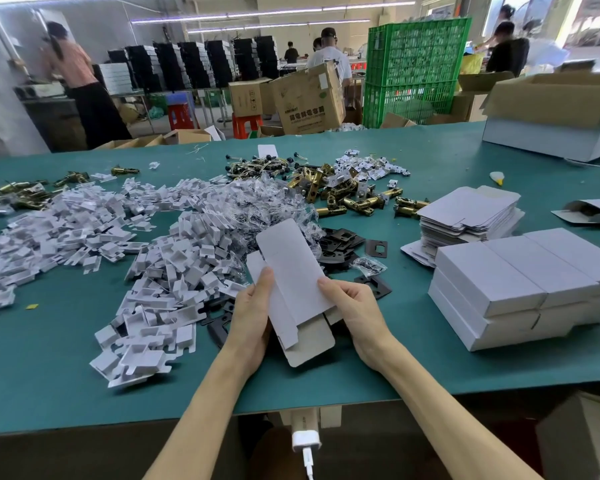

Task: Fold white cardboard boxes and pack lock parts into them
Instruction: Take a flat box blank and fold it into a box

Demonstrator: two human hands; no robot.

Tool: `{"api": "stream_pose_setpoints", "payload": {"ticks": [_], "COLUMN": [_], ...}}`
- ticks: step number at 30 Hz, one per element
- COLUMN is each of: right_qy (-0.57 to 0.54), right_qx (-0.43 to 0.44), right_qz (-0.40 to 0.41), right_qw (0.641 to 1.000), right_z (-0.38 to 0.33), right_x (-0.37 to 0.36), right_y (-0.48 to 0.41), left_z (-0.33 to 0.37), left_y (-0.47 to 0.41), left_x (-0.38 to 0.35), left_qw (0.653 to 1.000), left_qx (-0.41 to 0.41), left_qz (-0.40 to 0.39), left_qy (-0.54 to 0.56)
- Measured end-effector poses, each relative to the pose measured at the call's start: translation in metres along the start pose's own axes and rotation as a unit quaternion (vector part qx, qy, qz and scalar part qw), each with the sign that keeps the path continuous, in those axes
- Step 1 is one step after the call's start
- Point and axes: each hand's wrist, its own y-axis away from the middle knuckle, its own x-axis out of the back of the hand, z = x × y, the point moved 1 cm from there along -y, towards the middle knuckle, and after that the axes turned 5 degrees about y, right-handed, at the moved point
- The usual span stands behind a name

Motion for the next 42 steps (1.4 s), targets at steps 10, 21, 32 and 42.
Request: {"api": "stream_pose_setpoints", "payload": {"ticks": [10,21,32,42], "right_qy": [-0.053,-0.031,-0.022,-0.044], "right_qx": [-0.004,0.020,0.023,-0.001], "right_qz": [0.008,-0.029,0.000,0.004], "right_qw": [0.999,0.999,0.999,0.999], "right_z": [-0.0024,-0.0054,-0.0022,-0.0014], "right_x": [0.0014,-0.0042,-0.0019,-0.0017], "right_y": [-0.0021,-0.0002,0.0013,0.0008], "left_z": [-0.0044,-0.0019,-0.0051,-0.0058], "left_y": [-0.0004,0.0049,0.0052,0.0061], "left_x": [-0.0011,-0.0070,-0.0049,-0.0044], "left_qw": [0.999,0.986,0.985,0.995], "left_qx": [-0.041,-0.064,-0.075,-0.042], "left_qz": [-0.018,-0.094,-0.100,-0.023], "left_qy": [-0.026,-0.124,-0.120,-0.083]}}
